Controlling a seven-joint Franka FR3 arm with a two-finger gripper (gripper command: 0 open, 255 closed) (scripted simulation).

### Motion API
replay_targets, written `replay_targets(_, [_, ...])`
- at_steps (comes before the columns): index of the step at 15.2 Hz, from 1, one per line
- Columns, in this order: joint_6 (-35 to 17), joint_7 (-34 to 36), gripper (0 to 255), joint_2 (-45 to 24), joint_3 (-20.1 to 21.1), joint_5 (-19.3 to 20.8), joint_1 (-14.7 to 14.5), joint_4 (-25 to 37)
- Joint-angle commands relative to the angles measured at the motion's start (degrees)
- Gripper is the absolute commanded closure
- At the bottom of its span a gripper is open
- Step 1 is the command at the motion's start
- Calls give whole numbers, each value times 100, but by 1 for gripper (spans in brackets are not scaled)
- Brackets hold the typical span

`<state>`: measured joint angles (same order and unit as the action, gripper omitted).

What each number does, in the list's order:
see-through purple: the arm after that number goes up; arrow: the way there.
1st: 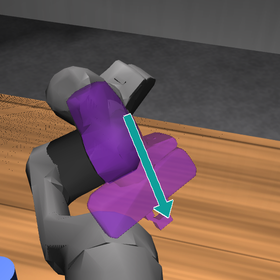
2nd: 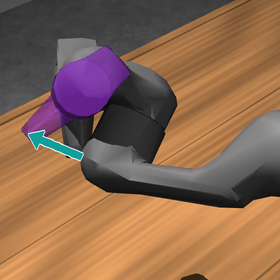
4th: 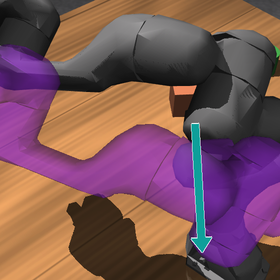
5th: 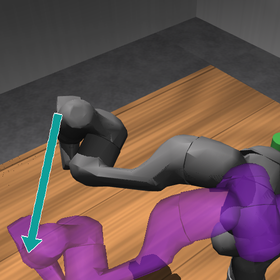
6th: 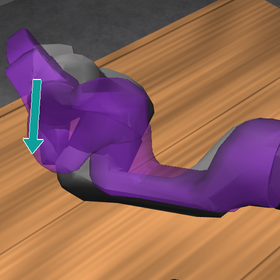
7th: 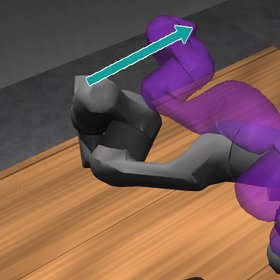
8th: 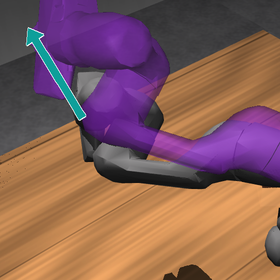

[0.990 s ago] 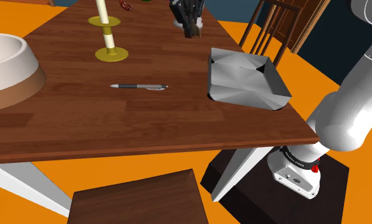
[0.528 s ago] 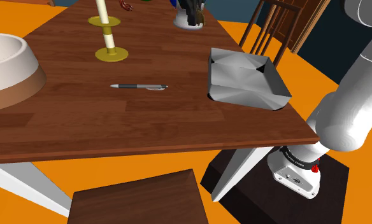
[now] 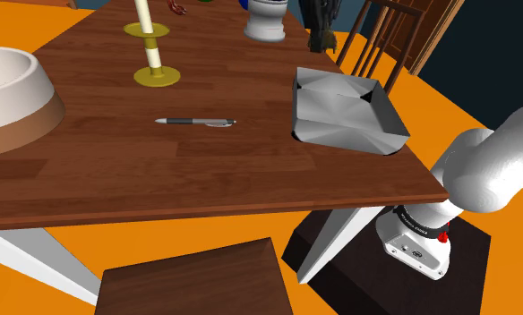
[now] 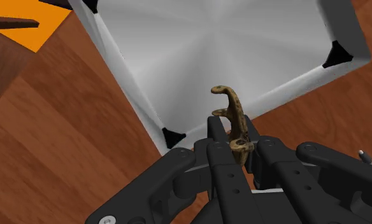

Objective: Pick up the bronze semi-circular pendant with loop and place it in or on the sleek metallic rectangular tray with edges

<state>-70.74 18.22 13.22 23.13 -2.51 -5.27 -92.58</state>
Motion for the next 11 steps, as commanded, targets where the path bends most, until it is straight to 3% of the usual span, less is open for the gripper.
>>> replay_targets(1, [6, -52, 255, 521, -71, -176, -32, -481])
replay_targets(4, [64, -123, 255, 1215, -181, -372, -118, -1084])
replay_targets(11, [-376, -164, 255, 1499, -194, -446, -173, -1800])
